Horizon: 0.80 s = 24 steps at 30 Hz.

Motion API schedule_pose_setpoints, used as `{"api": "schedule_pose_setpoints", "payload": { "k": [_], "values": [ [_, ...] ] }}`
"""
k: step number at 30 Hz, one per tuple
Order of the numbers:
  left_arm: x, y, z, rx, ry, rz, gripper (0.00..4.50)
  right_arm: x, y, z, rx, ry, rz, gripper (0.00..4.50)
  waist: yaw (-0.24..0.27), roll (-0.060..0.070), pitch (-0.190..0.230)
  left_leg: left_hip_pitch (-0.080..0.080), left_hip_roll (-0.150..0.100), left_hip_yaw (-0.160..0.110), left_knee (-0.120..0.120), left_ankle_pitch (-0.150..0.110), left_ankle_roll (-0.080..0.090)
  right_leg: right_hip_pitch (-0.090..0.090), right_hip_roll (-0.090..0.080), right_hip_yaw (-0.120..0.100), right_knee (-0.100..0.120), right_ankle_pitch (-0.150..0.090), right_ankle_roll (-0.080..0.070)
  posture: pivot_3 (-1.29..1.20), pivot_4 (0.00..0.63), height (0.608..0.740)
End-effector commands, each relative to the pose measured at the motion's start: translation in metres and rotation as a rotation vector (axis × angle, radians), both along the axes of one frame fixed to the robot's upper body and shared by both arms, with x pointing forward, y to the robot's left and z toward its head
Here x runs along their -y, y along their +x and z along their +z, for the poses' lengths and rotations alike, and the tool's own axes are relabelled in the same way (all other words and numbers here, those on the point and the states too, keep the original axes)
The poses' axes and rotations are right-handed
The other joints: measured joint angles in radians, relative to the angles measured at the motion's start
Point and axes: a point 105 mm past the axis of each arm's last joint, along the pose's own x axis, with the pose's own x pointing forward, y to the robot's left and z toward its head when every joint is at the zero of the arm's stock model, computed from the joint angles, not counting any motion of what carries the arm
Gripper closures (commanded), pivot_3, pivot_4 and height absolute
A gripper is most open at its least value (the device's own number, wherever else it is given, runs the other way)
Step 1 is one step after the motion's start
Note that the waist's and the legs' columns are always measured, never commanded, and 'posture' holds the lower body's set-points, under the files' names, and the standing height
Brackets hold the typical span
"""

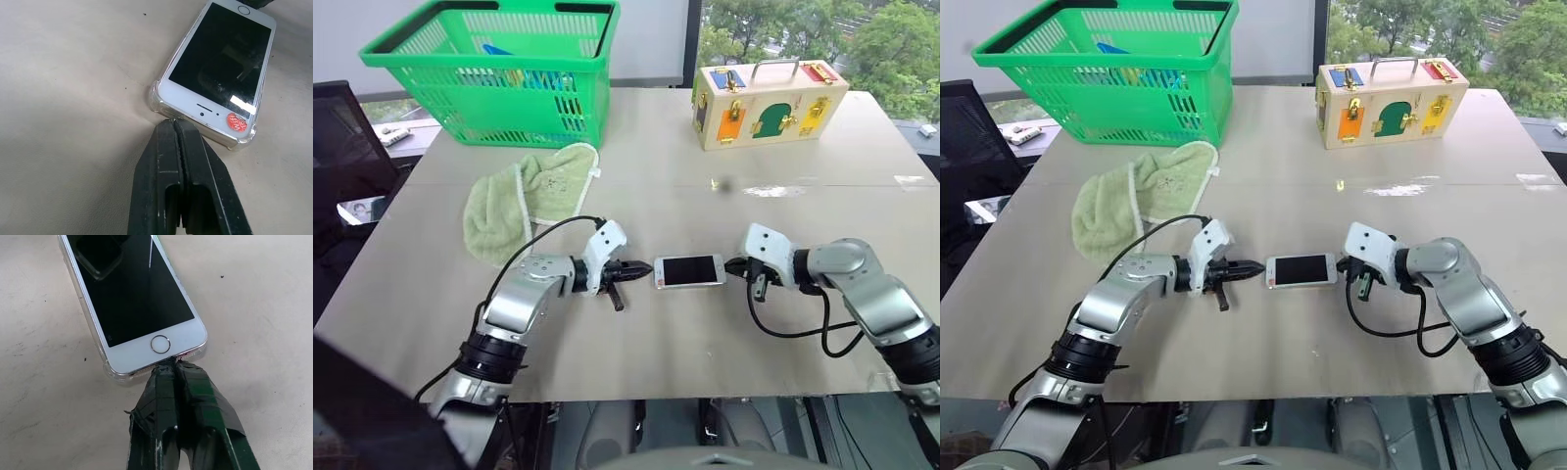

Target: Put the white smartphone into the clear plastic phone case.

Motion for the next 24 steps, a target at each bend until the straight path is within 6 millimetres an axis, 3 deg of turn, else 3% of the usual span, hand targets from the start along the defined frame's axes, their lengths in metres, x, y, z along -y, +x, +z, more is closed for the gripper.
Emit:
{"api": "schedule_pose_setpoints", "payload": {
  "k": [1, 5, 8, 14, 18, 24],
  "values": [
    [-0.004, 0.002, 0.015, 0.034, -0.073, 0.011, 4.48, -0.001, -0.002, 0.019, 0.069, 0.052, 0.011, 4.50, 0.001, 0.000, 0.000, 0.000, 0.000, 0.000, 0.000, 0.000, 0.000, 0.000, 0.000, 0.000, 0.000, 0.000, 0.000, 0.00, 0.150, 0.740],
    [0.006, -0.005, 0.037, 0.031, -0.189, -0.067, 4.48, 0.013, 0.000, 0.030, 0.090, 0.074, -0.042, 4.50, 0.001, 0.000, 0.001, -0.002, 0.000, 0.000, 0.000, 0.000, 0.000, -0.001, 0.000, 0.000, 0.000, 0.001, -0.001, 0.00, 0.150, 0.740],
    [0.024, -0.007, 0.038, 0.029, -0.200, -0.120, 4.48, 0.019, 0.002, 0.036, 0.106, 0.097, -0.077, 4.50, 0.006, 0.000, 0.001, -0.002, -0.001, 0.000, 0.000, 0.000, 0.000, 0.000, -0.001, 0.000, -0.001, 0.001, -0.001, 0.00, 0.150, 0.740],
    [0.051, 0.005, 0.020, 0.022, -0.147, -0.141, 4.48, 0.016, 0.006, 0.050, 0.127, 0.203, -0.136, 4.50, 0.003, 0.000, 0.001, -0.002, -0.003, 0.000, 0.000, 0.000, 0.000, 0.000, 0.000, 0.000, -0.001, 0.001, -0.001, 0.00, 0.150, 0.740],
    [0.054, 0.005, 0.009, 0.000, -0.114, -0.153, 4.48, 0.006, 0.007, 0.057, 0.129, 0.273, -0.150, 4.50, -0.002, -0.001, 0.001, -0.002, -0.003, 0.001, 0.000, 0.000, 0.000, 0.000, 0.001, 0.000, 0.000, 0.001, -0.001, 0.00, 0.150, 0.740],
    [0.047, 0.003, -0.005, -0.023, -0.066, -0.149, 4.48, -0.013, 0.015, 0.040, 0.065, 0.315, -0.176, 4.50, 0.000, 0.000, 0.001, -0.002, -0.001, 0.000, 0.000, 0.000, 0.000, 0.000, 0.000, 0.000, 0.000, 0.001, -0.001, 0.00, 0.150, 0.740]
  ]
}}
